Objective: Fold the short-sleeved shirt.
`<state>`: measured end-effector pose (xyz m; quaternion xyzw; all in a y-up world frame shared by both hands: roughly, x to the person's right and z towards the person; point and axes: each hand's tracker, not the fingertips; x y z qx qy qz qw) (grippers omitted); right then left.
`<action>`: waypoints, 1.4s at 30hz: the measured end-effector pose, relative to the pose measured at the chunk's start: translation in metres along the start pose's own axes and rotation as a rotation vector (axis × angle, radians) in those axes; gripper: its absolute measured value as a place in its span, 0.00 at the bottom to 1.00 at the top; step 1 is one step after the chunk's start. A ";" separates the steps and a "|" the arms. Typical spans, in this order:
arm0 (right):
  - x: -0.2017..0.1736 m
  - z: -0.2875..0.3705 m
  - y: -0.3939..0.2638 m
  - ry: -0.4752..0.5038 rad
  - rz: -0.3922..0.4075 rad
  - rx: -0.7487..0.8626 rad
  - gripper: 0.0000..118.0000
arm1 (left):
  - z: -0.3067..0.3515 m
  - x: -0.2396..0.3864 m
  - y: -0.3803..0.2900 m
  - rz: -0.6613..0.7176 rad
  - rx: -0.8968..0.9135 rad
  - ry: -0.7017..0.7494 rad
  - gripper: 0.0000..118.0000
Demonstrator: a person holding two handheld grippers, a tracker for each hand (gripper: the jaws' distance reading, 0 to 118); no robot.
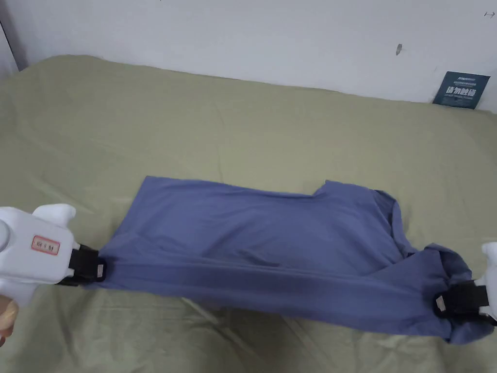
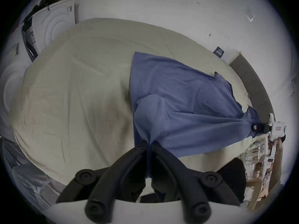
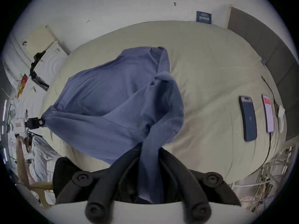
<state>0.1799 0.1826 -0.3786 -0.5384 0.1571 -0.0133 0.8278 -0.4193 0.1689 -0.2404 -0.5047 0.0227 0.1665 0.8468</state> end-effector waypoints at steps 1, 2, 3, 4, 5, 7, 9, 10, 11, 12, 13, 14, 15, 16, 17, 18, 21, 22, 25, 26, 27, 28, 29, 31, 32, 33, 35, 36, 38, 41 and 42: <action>0.000 0.002 -0.009 0.007 -0.002 -0.011 0.07 | 0.003 0.001 -0.010 -0.007 -0.011 -0.003 0.04; 0.000 0.003 -0.020 0.008 -0.003 -0.032 0.07 | 0.003 -0.001 -0.021 -0.018 -0.032 -0.002 0.04; 0.001 0.003 -0.030 0.005 -0.012 -0.046 0.07 | 0.004 0.000 -0.030 -0.026 -0.048 0.003 0.04; 0.002 0.002 -0.041 0.002 -0.009 -0.063 0.07 | 0.004 0.001 -0.041 -0.029 -0.060 0.002 0.04; 0.004 0.000 -0.051 -0.008 -0.007 -0.078 0.07 | 0.003 -0.001 -0.051 -0.032 -0.077 -0.002 0.04; 0.008 -0.006 -0.069 -0.007 -0.021 -0.102 0.07 | -0.003 -0.004 -0.068 -0.026 -0.101 -0.003 0.04; 0.013 -0.018 -0.081 -0.018 -0.044 -0.133 0.07 | -0.013 -0.007 -0.079 -0.005 -0.130 0.005 0.04; 0.013 -0.025 -0.086 -0.038 -0.037 -0.148 0.07 | -0.018 -0.010 -0.084 0.004 -0.140 0.007 0.04; 0.014 -0.032 -0.089 -0.042 -0.036 -0.157 0.07 | -0.024 -0.009 -0.088 0.010 -0.147 0.011 0.04; 0.014 -0.038 -0.091 -0.046 -0.034 -0.156 0.07 | -0.028 -0.009 -0.089 0.011 -0.149 0.013 0.04; 0.020 -0.049 -0.090 -0.051 -0.042 -0.157 0.08 | -0.033 -0.007 -0.090 0.005 -0.156 0.018 0.06; 0.022 -0.053 -0.089 -0.045 -0.060 -0.165 0.08 | -0.036 -0.008 -0.091 0.000 -0.155 0.024 0.06; 0.023 -0.055 -0.088 -0.038 -0.066 -0.178 0.09 | -0.038 -0.008 -0.090 0.003 -0.153 0.025 0.08; 0.023 -0.054 -0.086 -0.041 -0.069 -0.191 0.11 | -0.038 -0.007 -0.088 0.006 -0.161 0.025 0.11; 0.023 -0.047 -0.083 -0.068 -0.053 -0.209 0.24 | -0.033 -0.006 -0.087 0.010 -0.189 0.043 0.28; 0.023 -0.042 -0.081 -0.107 -0.032 -0.233 0.58 | -0.027 -0.007 -0.085 0.014 -0.199 0.046 0.58; 0.022 -0.015 -0.070 -0.180 -0.042 -0.153 0.83 | 0.002 -0.005 -0.072 0.011 -0.150 0.047 0.78; 0.020 -0.007 -0.063 -0.161 -0.056 -0.130 0.80 | 0.012 -0.004 -0.065 0.013 -0.118 0.078 0.78; 0.003 0.006 -0.042 -0.121 -0.070 -0.102 0.72 | 0.024 0.009 -0.039 0.007 -0.063 0.135 0.75; -0.006 0.005 -0.033 -0.096 -0.049 -0.098 0.61 | 0.025 0.013 -0.029 -0.008 -0.033 0.119 0.69; -0.013 0.002 -0.026 -0.072 -0.023 -0.093 0.40 | 0.023 0.018 -0.020 -0.022 -0.006 0.100 0.53; -0.022 -0.004 -0.017 -0.047 0.000 -0.089 0.18 | 0.019 0.024 -0.010 -0.032 0.013 0.079 0.35; -0.036 -0.009 -0.011 -0.044 0.023 -0.083 0.00 | 0.012 0.030 0.001 -0.034 0.015 0.069 0.11; -0.052 -0.021 0.004 -0.069 0.045 -0.059 0.00 | -0.002 0.039 0.018 -0.045 0.007 0.062 0.00; -0.058 -0.030 0.015 -0.076 0.063 -0.052 0.00 | -0.009 0.046 0.028 -0.066 0.010 0.055 0.00; -0.061 -0.038 0.025 -0.070 0.069 -0.042 0.00 | -0.016 0.052 0.037 -0.086 0.006 0.057 0.00; -0.069 -0.055 0.047 -0.053 0.055 -0.029 0.00 | -0.039 0.059 0.062 -0.109 -0.006 0.065 0.00; -0.071 -0.062 0.055 -0.045 0.037 -0.029 0.00 | -0.046 0.061 0.074 -0.111 -0.004 0.071 0.00; -0.076 -0.077 0.075 -0.020 0.013 -0.031 0.00 | -0.071 0.055 0.112 -0.102 -0.010 0.072 0.00; -0.077 -0.089 0.095 -0.016 0.012 -0.030 0.00 | -0.098 0.049 0.158 -0.073 -0.012 0.097 0.00; -0.077 -0.092 0.099 -0.015 0.014 -0.028 0.00 | -0.107 0.046 0.169 -0.046 -0.018 0.105 0.03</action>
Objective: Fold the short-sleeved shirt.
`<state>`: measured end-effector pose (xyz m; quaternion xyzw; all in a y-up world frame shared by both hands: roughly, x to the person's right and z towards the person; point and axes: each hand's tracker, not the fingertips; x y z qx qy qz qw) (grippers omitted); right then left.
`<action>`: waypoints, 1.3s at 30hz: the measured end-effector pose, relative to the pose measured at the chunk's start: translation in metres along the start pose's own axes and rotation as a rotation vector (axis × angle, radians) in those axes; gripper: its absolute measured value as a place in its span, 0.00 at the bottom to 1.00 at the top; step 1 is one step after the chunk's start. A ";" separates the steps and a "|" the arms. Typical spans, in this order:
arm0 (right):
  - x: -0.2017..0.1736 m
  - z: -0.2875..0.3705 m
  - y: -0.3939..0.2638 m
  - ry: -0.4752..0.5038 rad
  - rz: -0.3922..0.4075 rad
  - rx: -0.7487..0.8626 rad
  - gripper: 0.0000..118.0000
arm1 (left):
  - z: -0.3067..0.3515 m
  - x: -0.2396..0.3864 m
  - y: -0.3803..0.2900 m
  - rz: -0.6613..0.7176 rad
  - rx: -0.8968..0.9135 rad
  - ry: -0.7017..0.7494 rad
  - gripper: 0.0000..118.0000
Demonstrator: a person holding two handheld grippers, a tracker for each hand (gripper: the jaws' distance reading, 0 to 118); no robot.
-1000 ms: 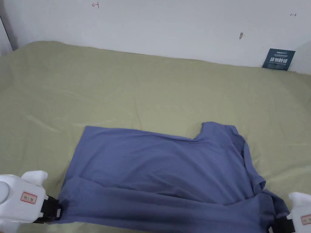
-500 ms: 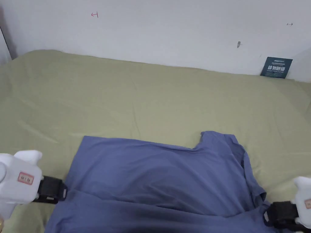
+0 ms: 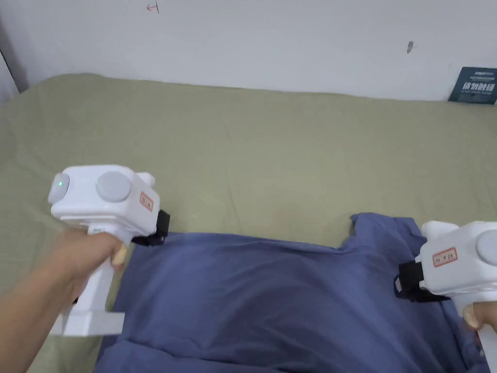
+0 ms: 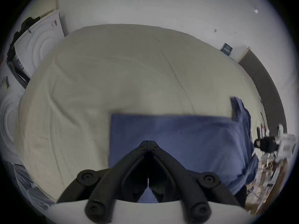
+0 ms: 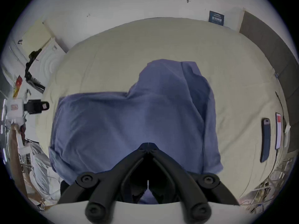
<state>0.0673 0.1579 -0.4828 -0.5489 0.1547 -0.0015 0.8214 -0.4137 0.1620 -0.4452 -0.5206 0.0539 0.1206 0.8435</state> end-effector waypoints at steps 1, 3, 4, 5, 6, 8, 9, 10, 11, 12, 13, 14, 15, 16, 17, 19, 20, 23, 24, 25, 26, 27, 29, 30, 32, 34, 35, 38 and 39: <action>0.001 -0.002 0.003 0.000 0.002 0.004 0.00 | -0.010 -0.003 0.013 -0.010 -0.015 0.015 0.16; 0.003 -0.005 0.008 0.001 0.013 0.002 0.00 | -0.026 -0.010 0.029 -0.003 -0.043 0.084 0.39; 0.007 -0.007 0.010 -0.001 0.017 0.000 0.00 | -0.034 -0.013 0.031 0.002 -0.051 0.123 0.49; 0.011 -0.008 0.012 -0.001 0.020 0.000 0.00 | -0.042 -0.018 0.033 0.013 -0.060 0.127 0.74; 0.016 -0.008 0.014 0.005 0.029 -0.002 0.00 | -0.049 -0.022 0.034 0.022 -0.063 0.126 0.90; 0.027 -0.009 0.019 0.012 0.034 -0.006 0.00 | -0.066 -0.029 0.027 0.065 -0.079 0.061 0.88; 0.033 -0.010 0.022 -0.001 0.023 -0.001 0.00 | -0.072 -0.030 0.025 0.065 -0.121 0.047 0.88; 0.041 -0.011 0.028 -0.048 -0.005 0.011 0.00 | -0.079 -0.031 0.022 0.075 -0.174 0.059 0.84; 0.047 -0.012 0.034 -0.087 -0.028 0.013 0.00 | -0.082 -0.029 0.019 0.072 -0.206 0.091 0.73; 0.054 -0.013 0.041 -0.109 -0.042 0.020 0.00 | -0.079 -0.024 0.014 0.036 -0.173 0.150 0.64; 0.063 -0.016 0.049 -0.120 -0.051 0.030 0.02 | -0.072 -0.021 0.012 0.007 -0.103 0.154 0.59; 0.072 -0.021 0.059 -0.116 -0.054 0.029 0.13 | -0.067 -0.019 0.013 0.007 -0.100 0.141 0.45; 0.079 -0.027 0.068 -0.116 -0.056 0.023 0.47 | -0.065 -0.018 0.014 0.011 -0.111 0.130 0.16; 0.086 -0.036 0.079 -0.158 -0.064 -0.015 0.75 | -0.062 -0.017 0.014 0.017 -0.117 0.114 0.05; 0.091 -0.046 0.087 -0.200 -0.068 -0.061 0.87 | -0.058 -0.016 0.013 0.032 -0.106 0.069 0.04; 0.097 -0.061 0.101 -0.206 -0.058 -0.105 0.78 | -0.055 -0.013 0.015 -0.013 -0.096 0.108 0.04; 0.099 -0.071 0.106 -0.188 -0.062 -0.097 0.78 | -0.056 -0.013 0.016 -0.025 -0.098 0.106 0.04; 0.100 -0.091 0.115 -0.181 -0.079 -0.091 0.77 | -0.059 -0.016 0.018 -0.014 -0.105 0.109 0.04; 0.100 -0.094 0.116 -0.178 -0.077 -0.091 0.69 | -0.063 -0.019 0.021 -0.006 -0.108 0.106 0.04; 0.099 -0.098 0.116 -0.159 -0.067 -0.116 0.51 | -0.065 -0.021 0.020 -0.004 -0.112 0.105 0.04; 0.098 -0.099 0.114 -0.165 -0.072 -0.157 0.33 | -0.067 -0.023 0.019 -0.001 -0.116 0.107 0.04; 0.096 -0.098 0.112 -0.211 -0.076 -0.169 0.06 | -0.068 -0.024 0.019 0.005 -0.120 0.105 0.04; 0.094 -0.084 0.110 -0.230 -0.044 -0.089 0.00 | -0.068 -0.025 0.018 0.009 -0.121 0.100 0.04; 0.094 -0.076 0.106 -0.200 -0.055 -0.073 0.00 | -0.067 -0.026 0.019 0.009 -0.120 0.098 0.04; 0.092 -0.058 0.099 -0.210 -0.039 -0.066 0.00 | -0.058 -0.023 0.018 0.009 -0.113 0.092 0.04; 0.087 -0.036 0.094 -0.190 -0.017 -0.016 0.00 | -0.044 -0.022 0.016 -0.005 -0.096 0.082 0.04; 0.086 -0.023 0.092 -0.176 -0.011 -0.004 0.00 | -0.034 -0.020 0.013 -0.024 -0.082 0.073 0.04; 0.078 0.014 0.074 -0.133 0.001 0.019 0.00 | 0.002 -0.019 0.002 -0.050 -0.039 0.036 0.04; 0.077 0.024 0.073 -0.127 0.008 0.022 0.00 | 0.013 -0.019 -0.003 -0.050 -0.025 0.023 0.04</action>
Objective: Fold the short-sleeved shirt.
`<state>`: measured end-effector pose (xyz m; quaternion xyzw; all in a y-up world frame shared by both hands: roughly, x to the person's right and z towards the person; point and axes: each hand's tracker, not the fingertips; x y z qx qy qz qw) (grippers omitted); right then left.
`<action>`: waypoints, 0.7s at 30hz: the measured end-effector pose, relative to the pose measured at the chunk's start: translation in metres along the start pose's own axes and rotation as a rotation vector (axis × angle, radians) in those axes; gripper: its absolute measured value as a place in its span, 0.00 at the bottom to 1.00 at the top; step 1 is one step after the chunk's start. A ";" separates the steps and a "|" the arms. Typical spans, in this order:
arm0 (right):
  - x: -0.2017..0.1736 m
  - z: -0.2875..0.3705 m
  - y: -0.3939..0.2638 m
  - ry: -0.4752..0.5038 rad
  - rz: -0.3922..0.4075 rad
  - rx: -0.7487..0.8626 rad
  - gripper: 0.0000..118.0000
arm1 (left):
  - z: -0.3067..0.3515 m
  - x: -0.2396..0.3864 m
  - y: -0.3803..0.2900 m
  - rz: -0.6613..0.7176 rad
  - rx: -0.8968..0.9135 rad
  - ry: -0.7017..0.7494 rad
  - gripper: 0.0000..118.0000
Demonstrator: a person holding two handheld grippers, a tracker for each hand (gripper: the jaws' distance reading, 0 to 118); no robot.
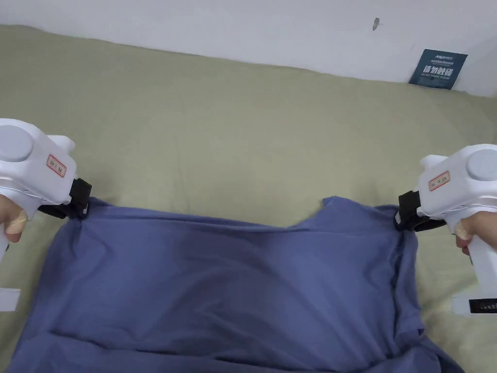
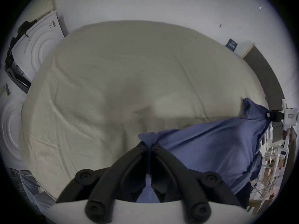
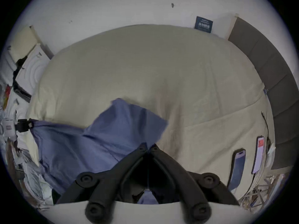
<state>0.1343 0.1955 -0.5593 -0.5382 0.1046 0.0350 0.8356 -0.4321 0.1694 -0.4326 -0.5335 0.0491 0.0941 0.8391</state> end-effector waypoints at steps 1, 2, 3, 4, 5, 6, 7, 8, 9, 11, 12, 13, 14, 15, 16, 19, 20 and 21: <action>-0.001 0.013 -0.009 0.004 0.003 0.010 0.00 | 0.015 0.002 -0.008 0.000 0.020 -0.012 0.04; -0.001 0.025 -0.019 0.007 0.004 0.017 0.00 | 0.029 0.001 -0.018 -0.003 0.032 -0.019 0.04; 0.000 0.035 -0.028 0.012 0.004 0.020 0.00 | 0.039 0.000 -0.026 -0.007 0.041 -0.027 0.04; 0.001 0.045 -0.034 0.015 0.003 0.021 0.00 | 0.050 -0.001 -0.037 -0.010 0.047 -0.035 0.04; 0.001 0.057 -0.048 0.016 0.007 0.027 0.00 | 0.062 -0.001 -0.050 -0.010 0.047 -0.039 0.04; 0.001 0.066 -0.059 0.018 0.013 0.031 0.00 | 0.070 -0.002 -0.061 -0.011 0.048 -0.047 0.04; 0.002 0.076 -0.073 0.018 0.017 0.031 0.00 | 0.079 -0.004 -0.076 -0.018 0.048 -0.059 0.04; 0.003 0.084 -0.085 0.017 0.018 0.033 0.00 | 0.086 -0.006 -0.091 -0.017 0.050 -0.062 0.04; 0.005 0.091 -0.098 0.018 0.023 0.034 0.00 | 0.091 -0.007 -0.103 -0.014 0.048 -0.069 0.04; 0.010 0.104 -0.130 0.025 0.014 0.025 0.00 | 0.100 -0.013 -0.133 -0.010 0.036 -0.076 0.04; 0.012 0.107 -0.143 0.027 0.006 0.017 0.00 | 0.101 -0.016 -0.145 -0.006 0.033 -0.077 0.04; 0.015 0.108 -0.159 0.028 0.013 0.002 0.00 | 0.102 -0.018 -0.160 0.004 0.025 -0.079 0.04; 0.019 0.107 -0.174 0.019 0.004 -0.015 0.00 | 0.100 -0.021 -0.174 0.024 0.011 -0.080 0.04; 0.023 0.105 -0.186 0.019 -0.017 -0.028 0.00 | 0.097 -0.024 -0.185 0.031 -0.014 -0.097 0.04; 0.028 0.101 -0.199 0.028 -0.019 -0.058 0.00 | 0.093 -0.027 -0.199 0.043 -0.030 -0.102 0.04; 0.043 0.079 -0.231 0.017 -0.074 -0.104 0.00 | 0.073 -0.033 -0.227 0.080 -0.076 -0.106 0.04; 0.048 0.071 -0.240 0.013 -0.115 -0.130 0.00 | 0.064 -0.036 -0.233 0.108 -0.090 -0.109 0.04; 0.051 0.063 -0.245 0.020 -0.122 -0.128 0.00 | 0.057 -0.037 -0.237 0.127 -0.103 -0.113 0.04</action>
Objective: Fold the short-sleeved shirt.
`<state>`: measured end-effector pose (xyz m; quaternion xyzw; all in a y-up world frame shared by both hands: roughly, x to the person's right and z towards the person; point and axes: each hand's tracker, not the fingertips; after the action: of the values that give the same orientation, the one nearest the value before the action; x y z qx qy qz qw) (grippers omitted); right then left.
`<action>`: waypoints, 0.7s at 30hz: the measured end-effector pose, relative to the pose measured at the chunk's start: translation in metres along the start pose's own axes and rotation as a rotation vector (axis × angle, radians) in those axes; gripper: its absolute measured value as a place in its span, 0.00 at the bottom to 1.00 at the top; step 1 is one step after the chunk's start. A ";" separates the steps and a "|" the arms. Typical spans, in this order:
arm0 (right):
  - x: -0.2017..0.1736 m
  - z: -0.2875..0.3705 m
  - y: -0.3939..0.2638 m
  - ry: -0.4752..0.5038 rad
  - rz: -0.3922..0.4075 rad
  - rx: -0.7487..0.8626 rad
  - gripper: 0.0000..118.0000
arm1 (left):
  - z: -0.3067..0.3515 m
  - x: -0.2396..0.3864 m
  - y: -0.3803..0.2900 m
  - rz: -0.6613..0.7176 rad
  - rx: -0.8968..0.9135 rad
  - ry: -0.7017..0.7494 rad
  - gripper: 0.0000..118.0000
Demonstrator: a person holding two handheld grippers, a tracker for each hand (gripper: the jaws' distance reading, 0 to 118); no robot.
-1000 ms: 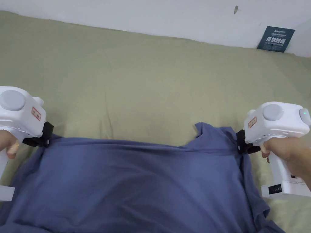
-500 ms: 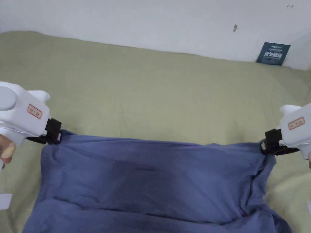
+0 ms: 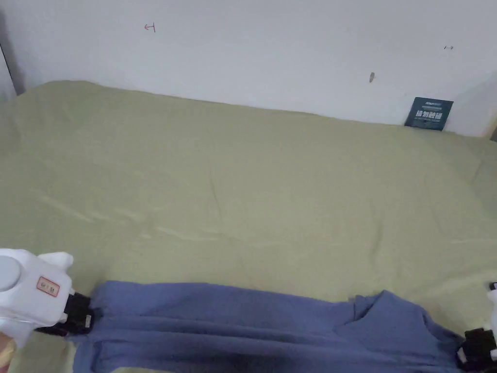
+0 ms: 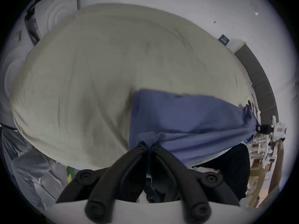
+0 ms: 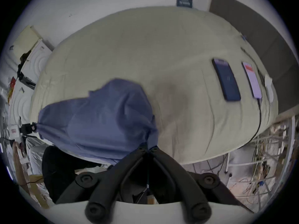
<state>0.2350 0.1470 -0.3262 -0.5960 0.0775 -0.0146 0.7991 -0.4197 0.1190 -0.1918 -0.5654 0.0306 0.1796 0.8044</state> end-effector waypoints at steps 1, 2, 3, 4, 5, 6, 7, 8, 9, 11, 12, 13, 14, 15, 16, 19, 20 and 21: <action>0.003 -0.010 -0.004 -0.009 0.003 -0.016 0.00 | -0.008 -0.004 -0.004 0.016 -0.020 -0.003 0.04; 0.007 -0.019 -0.007 -0.035 -0.037 -0.043 0.00 | -0.015 -0.006 -0.007 0.044 -0.027 -0.004 0.04; 0.009 -0.025 -0.009 -0.028 -0.036 -0.034 0.00 | -0.020 -0.006 -0.009 0.041 -0.024 -0.002 0.04; 0.010 -0.032 -0.010 -0.021 -0.035 -0.037 0.00 | -0.022 -0.004 -0.010 0.038 -0.027 -0.001 0.04; 0.010 -0.037 -0.010 -0.027 -0.048 -0.037 0.00 | -0.023 -0.002 -0.010 0.047 -0.018 0.002 0.04; 0.009 -0.038 -0.009 -0.023 -0.055 -0.027 0.00 | -0.021 -0.001 -0.009 0.045 -0.013 0.004 0.04; 0.015 -0.042 -0.005 -0.020 -0.057 -0.023 0.00 | -0.019 0.001 -0.007 0.044 -0.015 0.008 0.04; 0.012 -0.041 -0.001 -0.020 -0.053 -0.025 0.00 | -0.014 0.003 -0.005 0.043 -0.018 0.008 0.04; 0.009 -0.038 0.002 -0.025 -0.047 -0.037 0.08 | -0.009 0.005 -0.004 0.039 -0.023 0.006 0.11; 0.002 -0.021 0.005 -0.107 0.008 -0.071 0.55 | 0.006 0.011 -0.003 0.027 -0.035 0.061 0.58; -0.003 -0.013 0.006 -0.138 0.033 -0.067 0.78 | 0.014 0.014 -0.003 0.017 -0.030 0.100 0.83; -0.011 -0.001 0.007 -0.164 0.057 -0.019 0.78 | 0.027 0.019 -0.004 0.002 0.002 0.120 0.86; -0.019 0.007 0.009 -0.179 0.076 0.017 0.74 | 0.036 0.024 -0.003 -0.022 0.027 0.122 0.86; -0.029 0.017 0.005 -0.167 0.086 0.035 0.74 | 0.043 0.030 -0.003 -0.032 0.048 0.118 0.86; -0.039 0.021 0.006 -0.155 0.082 0.037 0.74 | 0.050 0.037 -0.002 -0.037 0.070 0.120 0.85; -0.067 0.025 0.008 -0.080 0.130 0.068 0.57 | 0.056 0.057 -0.004 -0.062 0.152 0.099 0.74; -0.080 0.024 0.007 -0.054 0.142 0.091 0.40 | 0.055 0.065 -0.004 -0.072 0.169 0.091 0.61; -0.087 0.022 0.007 -0.041 0.150 0.098 0.09 | 0.052 0.069 -0.005 -0.076 0.173 0.088 0.30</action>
<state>0.1520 0.1800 -0.3176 -0.5487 0.1048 0.0538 0.8277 -0.3616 0.1831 -0.1856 -0.5020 0.0597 0.1206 0.8543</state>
